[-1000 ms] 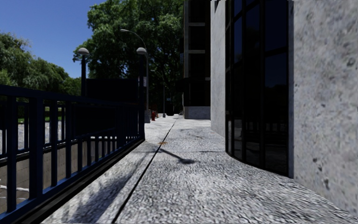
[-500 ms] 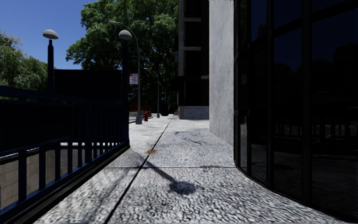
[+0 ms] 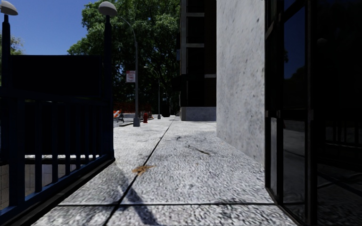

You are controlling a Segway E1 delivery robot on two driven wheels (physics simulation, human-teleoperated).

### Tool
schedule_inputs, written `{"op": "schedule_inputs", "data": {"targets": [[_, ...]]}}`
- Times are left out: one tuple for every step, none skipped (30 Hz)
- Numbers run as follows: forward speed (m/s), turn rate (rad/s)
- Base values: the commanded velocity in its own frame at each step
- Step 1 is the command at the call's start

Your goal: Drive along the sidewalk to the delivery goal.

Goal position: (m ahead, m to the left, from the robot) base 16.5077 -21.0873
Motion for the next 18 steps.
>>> {"op": "schedule_inputs", "data": {"targets": [[2.0, -0.02], [2.0, 0.0], [2.0, 0.0], [2.0, 0.0], [2.0, 0.0], [2.0, 0.0], [2.0, 0.0], [2.0, 0.0], [2.0, 0.0], [2.0, 0.0], [2.0, 0.0], [2.0, 0.0], [2.0, 0.0], [2.0, 0.0], [2.0, 0.0], [2.0, 0.0], [2.0, 0.0], [2.0, 0.0]]}}
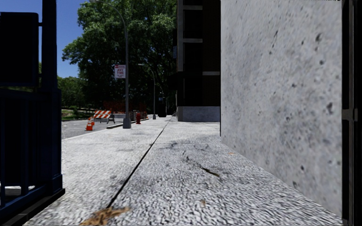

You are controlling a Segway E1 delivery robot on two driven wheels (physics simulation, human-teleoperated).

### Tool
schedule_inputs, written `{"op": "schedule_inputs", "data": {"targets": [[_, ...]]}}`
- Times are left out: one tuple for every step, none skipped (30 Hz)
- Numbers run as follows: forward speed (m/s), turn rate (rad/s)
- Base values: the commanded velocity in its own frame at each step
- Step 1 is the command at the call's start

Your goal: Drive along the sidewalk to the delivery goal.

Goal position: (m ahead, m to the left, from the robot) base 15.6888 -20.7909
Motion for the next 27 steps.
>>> {"op": "schedule_inputs", "data": {"targets": [[2.0, 0.0], [2.0, 0.0], [2.0, 0.0], [2.0, 0.0], [2.0, 0.0], [2.0, 0.0], [2.0, 0.0], [2.0, 0.0], [2.0, 0.0], [2.0, 0.0], [2.0, 0.0], [2.0, 0.0], [2.0, 0.0], [2.0, 0.0], [2.0, 0.0], [2.0, 0.0], [2.0, 0.0], [2.0, 0.0], [2.0, 0.0], [2.0, 0.0], [2.0, 0.0], [2.0, 0.0], [2.0, 0.0], [2.0, 0.0], [2.0, 0.0], [2.0, 0.0], [2.0, 0.0]]}}
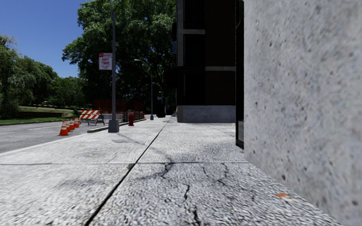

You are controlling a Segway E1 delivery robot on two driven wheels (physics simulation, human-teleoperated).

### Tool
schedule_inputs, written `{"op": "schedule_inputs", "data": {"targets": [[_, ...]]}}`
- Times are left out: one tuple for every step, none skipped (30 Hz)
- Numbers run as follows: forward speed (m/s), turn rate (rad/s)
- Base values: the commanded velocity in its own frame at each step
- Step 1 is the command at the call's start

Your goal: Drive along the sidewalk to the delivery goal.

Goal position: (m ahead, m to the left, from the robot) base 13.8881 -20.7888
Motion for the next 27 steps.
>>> {"op": "schedule_inputs", "data": {"targets": [[2.0, 0.0], [2.0, 0.0], [2.0, 0.0], [2.0, 0.0], [2.0, 0.0], [2.0, 0.0], [2.0, 0.0], [2.0, 0.0], [2.0, 0.0], [2.0, 0.0], [2.0, 0.0], [2.0, 0.0], [2.0, 0.0], [2.0, 0.0], [2.0, 0.0], [2.0, 0.0], [2.0, 0.0], [2.0, 0.0], [2.0, 0.0], [2.0, 0.0], [2.0, 0.0], [2.0, 0.0], [2.0, 0.0], [2.0, 0.0], [2.0, 0.0], [2.0, 0.0], [2.0, 0.0]]}}
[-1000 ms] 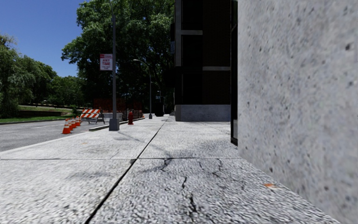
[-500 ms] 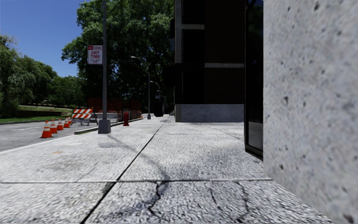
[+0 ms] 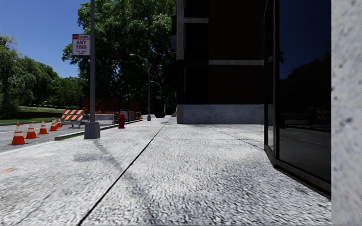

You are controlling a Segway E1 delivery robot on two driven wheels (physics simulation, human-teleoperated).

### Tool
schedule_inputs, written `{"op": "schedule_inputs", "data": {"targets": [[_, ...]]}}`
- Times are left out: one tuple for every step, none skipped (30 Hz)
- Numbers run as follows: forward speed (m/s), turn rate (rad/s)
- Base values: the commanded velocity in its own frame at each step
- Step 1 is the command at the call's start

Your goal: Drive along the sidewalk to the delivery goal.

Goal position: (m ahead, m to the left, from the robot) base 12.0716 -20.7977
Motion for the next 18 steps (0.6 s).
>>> {"op": "schedule_inputs", "data": {"targets": [[2.0, 0.0], [2.0, 0.0], [2.0, 0.0], [2.0, 0.0], [2.0, 0.0], [2.0, 0.0], [2.0, 0.0], [2.0, 0.0], [2.0, 0.0], [2.0, 0.0], [2.0, 0.0], [2.0, 0.0], [2.0, 0.0], [2.0, 0.0], [2.0, 0.0], [2.0, 0.0], [2.0, 0.0], [2.0, 0.0]]}}
